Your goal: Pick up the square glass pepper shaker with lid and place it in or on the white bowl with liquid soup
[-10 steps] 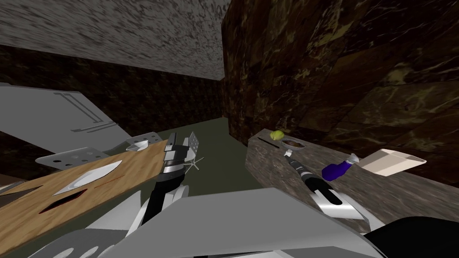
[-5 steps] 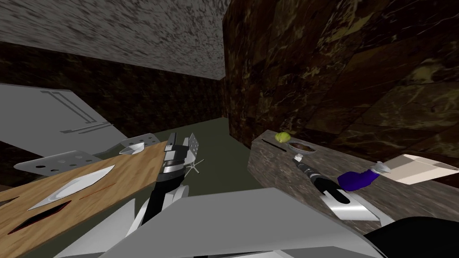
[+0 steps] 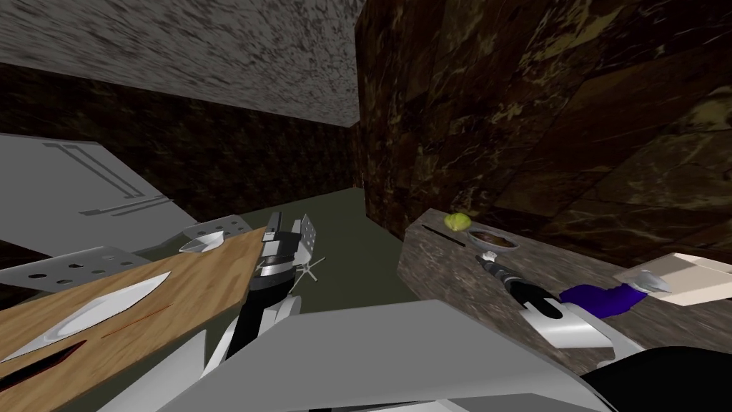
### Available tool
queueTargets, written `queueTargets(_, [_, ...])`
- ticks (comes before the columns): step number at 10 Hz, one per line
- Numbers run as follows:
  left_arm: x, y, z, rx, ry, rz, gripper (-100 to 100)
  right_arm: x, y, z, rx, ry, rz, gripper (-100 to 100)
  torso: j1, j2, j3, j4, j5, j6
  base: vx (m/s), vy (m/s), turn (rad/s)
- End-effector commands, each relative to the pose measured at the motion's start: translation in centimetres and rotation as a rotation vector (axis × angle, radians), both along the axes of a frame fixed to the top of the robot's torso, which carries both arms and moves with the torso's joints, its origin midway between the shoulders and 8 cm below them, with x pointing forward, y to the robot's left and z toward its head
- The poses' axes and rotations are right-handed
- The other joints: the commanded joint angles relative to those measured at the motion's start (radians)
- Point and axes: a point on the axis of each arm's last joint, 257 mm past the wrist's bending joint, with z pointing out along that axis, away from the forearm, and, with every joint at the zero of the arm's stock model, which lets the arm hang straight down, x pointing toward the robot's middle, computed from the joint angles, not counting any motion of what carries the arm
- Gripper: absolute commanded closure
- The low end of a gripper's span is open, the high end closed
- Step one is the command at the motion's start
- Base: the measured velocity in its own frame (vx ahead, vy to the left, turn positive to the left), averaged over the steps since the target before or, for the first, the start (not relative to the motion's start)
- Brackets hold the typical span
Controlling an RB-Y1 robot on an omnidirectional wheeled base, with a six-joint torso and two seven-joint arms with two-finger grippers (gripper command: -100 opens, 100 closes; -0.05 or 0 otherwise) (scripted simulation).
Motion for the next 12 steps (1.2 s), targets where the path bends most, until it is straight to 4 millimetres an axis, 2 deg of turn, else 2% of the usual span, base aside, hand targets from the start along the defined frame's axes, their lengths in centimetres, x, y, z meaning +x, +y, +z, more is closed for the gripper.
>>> queueTargets(1, [0.0,0.0,0.0,0.0,0.0,0.0,0,-0.6,-1.5,0.0,-0.035,0.038,-0.014,-100,0.0,0.0,0.0,0.0,0.0,0.0,0.064,0.065,-0.014])
queueTargets(5, [0.0,0.0,0.0,0.0,0.0,0.0,0,-2.6,-5.7,0.0,-0.121,0.146,-0.063,-100,0.002,-0.002,-0.001,0.0,0.0,0.0,0.102,0.076,-0.029])
queueTargets(6, [0.0,0.0,0.0,0.0,0.0,0.0,0,-1.9,-4.9,-0.4,-0.106,0.126,-0.054,-100,0.002,-0.001,-0.001,0.0,0.0,0.0,0.04,0.034,-0.009])
queueTargets(7, [0.0,0.0,0.0,0.0,0.0,0.0,0,-2.0,-5.0,-0.4,-0.109,0.131,-0.055,0,-0.001,0.002,0.001,0.0,0.0,0.0,0.008,0.006,0.002])
queueTargets(8, [0.0,0.0,0.0,0.0,0.0,0.0,0,-1.9,-6.5,0.0,-0.139,0.133,-0.095,-100,-0.002,0.004,0.002,0.001,0.0,0.0,-0.09,-0.048,0.148])
queueTargets(9, [0.0,0.0,0.0,0.0,0.0,0.0,0,-1.0,-6.3,0.4,-0.139,0.117,-0.09,-100,-0.006,0.01,0.005,0.002,-0.001,0.0,-0.108,-0.047,0.116])
queueTargets(10, [0.0,0.0,0.0,0.0,0.0,0.0,0,-1.8,-7.7,0.3,-0.163,0.138,-0.132,-100,-0.006,0.012,0.007,0.003,-0.001,0.0,-0.155,-0.042,0.194])
queueTargets(11, [0.0,0.0,0.0,0.0,0.0,0.0,0,-0.3,-7.5,1.0,-0.161,0.112,-0.126,-100,-0.006,0.015,0.008,0.003,-0.001,0.0,-0.145,-0.037,0.081])
queueTargets(12, [0.0,0.0,0.0,0.0,0.0,0.0,0,-1.2,-8.7,0.6,-0.178,0.136,-0.169,-100,-0.006,0.015,0.009,0.003,-0.001,0.0,-0.144,-0.032,0.183])
